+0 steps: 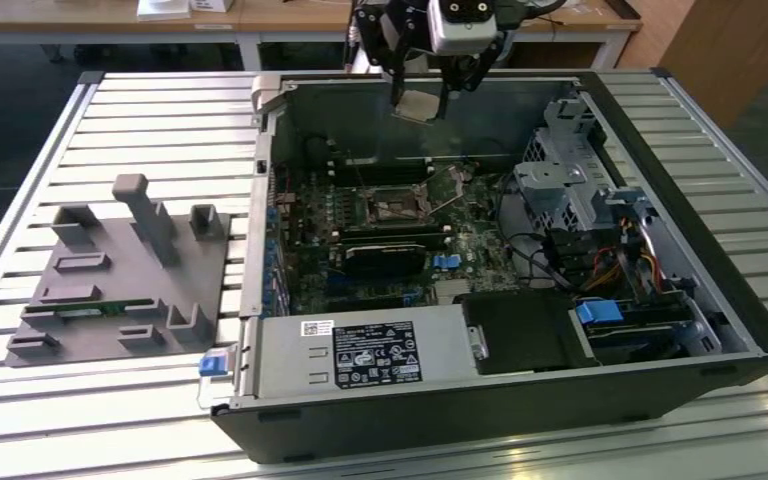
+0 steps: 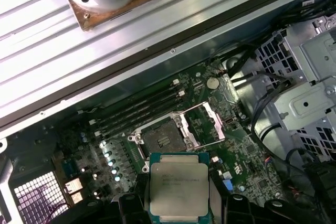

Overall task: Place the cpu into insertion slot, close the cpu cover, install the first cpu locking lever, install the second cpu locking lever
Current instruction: 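Place the cpu into insertion slot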

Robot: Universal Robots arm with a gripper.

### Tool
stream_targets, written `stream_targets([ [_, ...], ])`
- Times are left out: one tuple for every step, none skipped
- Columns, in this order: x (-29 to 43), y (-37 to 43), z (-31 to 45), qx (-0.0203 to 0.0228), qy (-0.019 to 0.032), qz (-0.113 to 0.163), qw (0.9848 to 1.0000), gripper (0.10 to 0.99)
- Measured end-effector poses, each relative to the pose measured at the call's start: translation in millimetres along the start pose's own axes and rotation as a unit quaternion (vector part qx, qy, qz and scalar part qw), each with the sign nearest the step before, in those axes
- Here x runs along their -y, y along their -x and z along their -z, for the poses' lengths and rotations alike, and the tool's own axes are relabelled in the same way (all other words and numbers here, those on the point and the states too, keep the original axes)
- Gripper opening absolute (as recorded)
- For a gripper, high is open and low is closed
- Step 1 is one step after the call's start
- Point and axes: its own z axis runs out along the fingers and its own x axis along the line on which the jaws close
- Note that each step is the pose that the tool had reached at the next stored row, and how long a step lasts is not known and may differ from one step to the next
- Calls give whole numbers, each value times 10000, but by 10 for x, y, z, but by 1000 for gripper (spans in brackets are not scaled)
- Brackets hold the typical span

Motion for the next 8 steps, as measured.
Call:
stream_targets([
  [0, 0, 0, 2, 1, -24, 10000, 541],
  [0, 0, 0, 5, 1, -51, 10000, 541],
  [0, 0, 0, 7, 1, -75, 10000, 541],
  [0, 0, 0, 9, 2, -98, 10000, 541],
  [0, 0, 0, 11, 3, -121, 9999, 541],
  [0, 0, 0, 13, 3, -144, 9999, 541],
  [0, 0, 0, 15, 3, -167, 9999, 541],
  [0, 0, 0, 17, 4, -189, 9998, 541],
])
